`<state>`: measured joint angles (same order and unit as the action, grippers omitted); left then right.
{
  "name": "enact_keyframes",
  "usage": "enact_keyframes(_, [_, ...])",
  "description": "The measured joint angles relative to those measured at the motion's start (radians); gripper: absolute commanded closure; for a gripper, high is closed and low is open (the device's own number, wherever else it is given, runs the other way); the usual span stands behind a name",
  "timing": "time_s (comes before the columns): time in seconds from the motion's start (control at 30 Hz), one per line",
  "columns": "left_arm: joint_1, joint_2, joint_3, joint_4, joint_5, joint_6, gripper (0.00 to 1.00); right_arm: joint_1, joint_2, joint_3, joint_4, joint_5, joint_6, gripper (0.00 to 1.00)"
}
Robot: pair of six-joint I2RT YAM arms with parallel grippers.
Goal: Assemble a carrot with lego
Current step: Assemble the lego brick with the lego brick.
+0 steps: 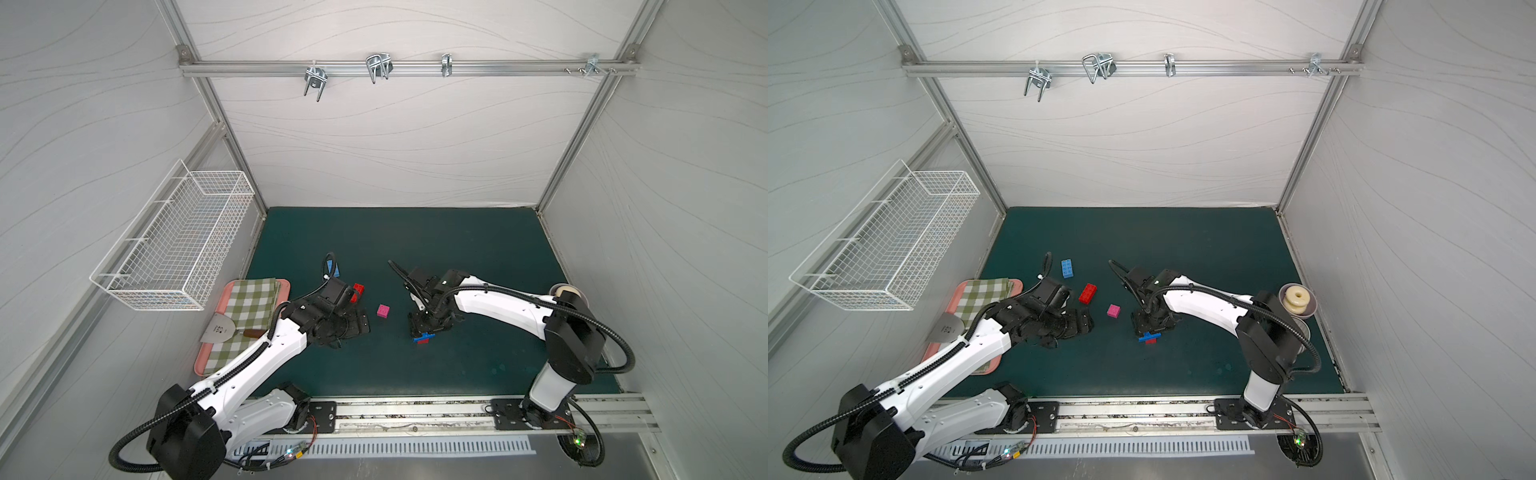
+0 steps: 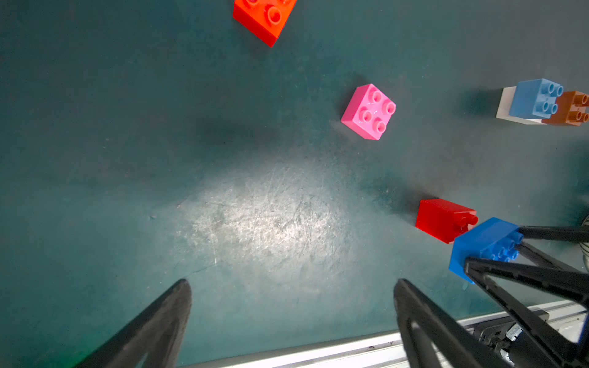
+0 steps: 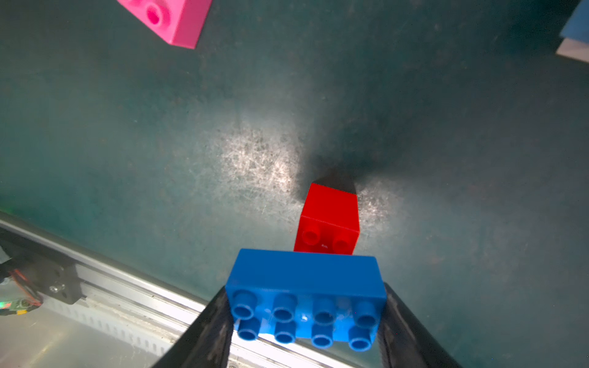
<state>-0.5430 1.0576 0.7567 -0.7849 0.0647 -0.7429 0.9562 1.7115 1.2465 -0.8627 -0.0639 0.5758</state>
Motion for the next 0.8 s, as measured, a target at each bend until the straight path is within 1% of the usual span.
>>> enact_keyframes(0.33, [0.006,-0.002,0.0,0.001,0.001,0.007,0.01,0.0,0.05,0.035,-0.014,0.012,-0.01,0.41])
enact_keyframes(0.8, [0.013,-0.002,-0.004,0.006,0.003,0.01,0.01,-0.014,0.051,0.028,-0.031,0.031,0.009,0.43])
